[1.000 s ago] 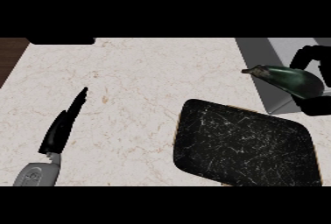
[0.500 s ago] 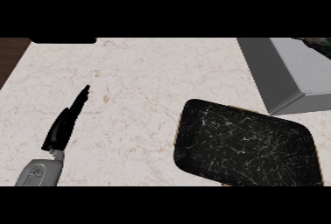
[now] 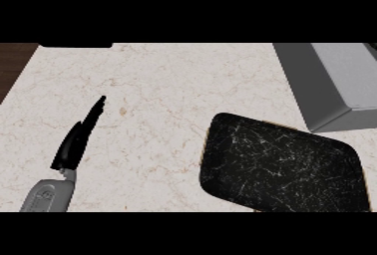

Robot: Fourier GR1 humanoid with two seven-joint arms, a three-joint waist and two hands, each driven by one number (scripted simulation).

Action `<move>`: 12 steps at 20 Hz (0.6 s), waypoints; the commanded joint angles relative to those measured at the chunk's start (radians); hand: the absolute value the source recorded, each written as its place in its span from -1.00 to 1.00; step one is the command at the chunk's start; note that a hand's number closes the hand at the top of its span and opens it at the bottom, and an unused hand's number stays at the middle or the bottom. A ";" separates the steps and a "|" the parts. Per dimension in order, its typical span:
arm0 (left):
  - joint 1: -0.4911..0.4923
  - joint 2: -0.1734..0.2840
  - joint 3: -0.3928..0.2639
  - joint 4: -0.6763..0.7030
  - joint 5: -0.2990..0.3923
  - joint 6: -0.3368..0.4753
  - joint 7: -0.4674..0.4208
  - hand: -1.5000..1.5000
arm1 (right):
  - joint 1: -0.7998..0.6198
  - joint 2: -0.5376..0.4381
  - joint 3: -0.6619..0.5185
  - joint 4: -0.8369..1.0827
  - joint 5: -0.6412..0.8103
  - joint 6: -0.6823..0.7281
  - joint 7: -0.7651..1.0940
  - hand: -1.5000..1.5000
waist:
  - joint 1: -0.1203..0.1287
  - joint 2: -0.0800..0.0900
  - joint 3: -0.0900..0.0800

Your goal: Pick the eggplant from the tray and place it in the cardboard box

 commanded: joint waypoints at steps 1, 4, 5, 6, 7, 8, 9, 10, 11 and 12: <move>-0.053 -0.001 0.013 0.057 -0.004 0.001 -0.024 0.00 | -0.081 -0.032 -0.004 0.245 0.011 0.022 -0.056 1.00 | 0.011 0.008 0.000; -0.028 -0.011 -0.007 0.031 -0.011 0.001 -0.022 0.00 | -0.082 -0.022 -0.022 0.360 -0.024 0.117 -0.053 -1.00 | 0.020 0.010 0.001; -0.036 0.008 0.008 0.037 0.001 -0.019 -0.022 0.00 | -0.073 -0.010 -0.006 0.384 -0.024 0.127 -0.088 -1.00 | 0.016 0.008 0.001; -0.010 -0.021 -0.008 0.020 -0.016 0.014 -0.022 0.00 | -0.102 0.014 0.013 0.409 -0.017 0.132 -0.096 -1.00 | 0.019 0.006 0.001; -0.001 -0.015 0.003 0.026 -0.009 0.009 -0.018 0.00 | -0.125 -0.017 0.019 0.415 -0.032 0.191 -0.155 -1.00 | 0.013 0.003 0.001; -0.046 -0.016 0.008 0.073 -0.010 0.006 -0.034 0.00 | -0.125 0.000 0.007 0.495 -0.021 0.086 -0.225 -1.00 | 0.018 0.011 0.002; -0.024 -0.013 0.004 0.045 -0.011 0.001 -0.026 0.00 | -0.111 0.034 -0.020 0.483 -0.052 0.049 -0.246 -1.00 | 0.010 0.005 0.002; -0.009 -0.008 0.008 0.045 -0.004 -0.004 -0.053 0.00 | -0.119 0.017 -0.052 0.502 -0.081 0.047 -0.285 -1.00 | 0.010 0.005 0.002; -0.036 -0.008 0.009 0.034 -0.004 -0.007 -0.007 0.00 | -0.094 0.075 -0.072 0.509 -0.096 -0.042 -0.306 -1.00 | 0.014 0.007 0.003; -0.024 0.000 0.006 0.001 -0.001 -0.018 0.012 0.00 | -0.137 0.043 -0.114 0.519 -0.137 -0.009 -0.321 -1.00 | 0.019 0.005 0.003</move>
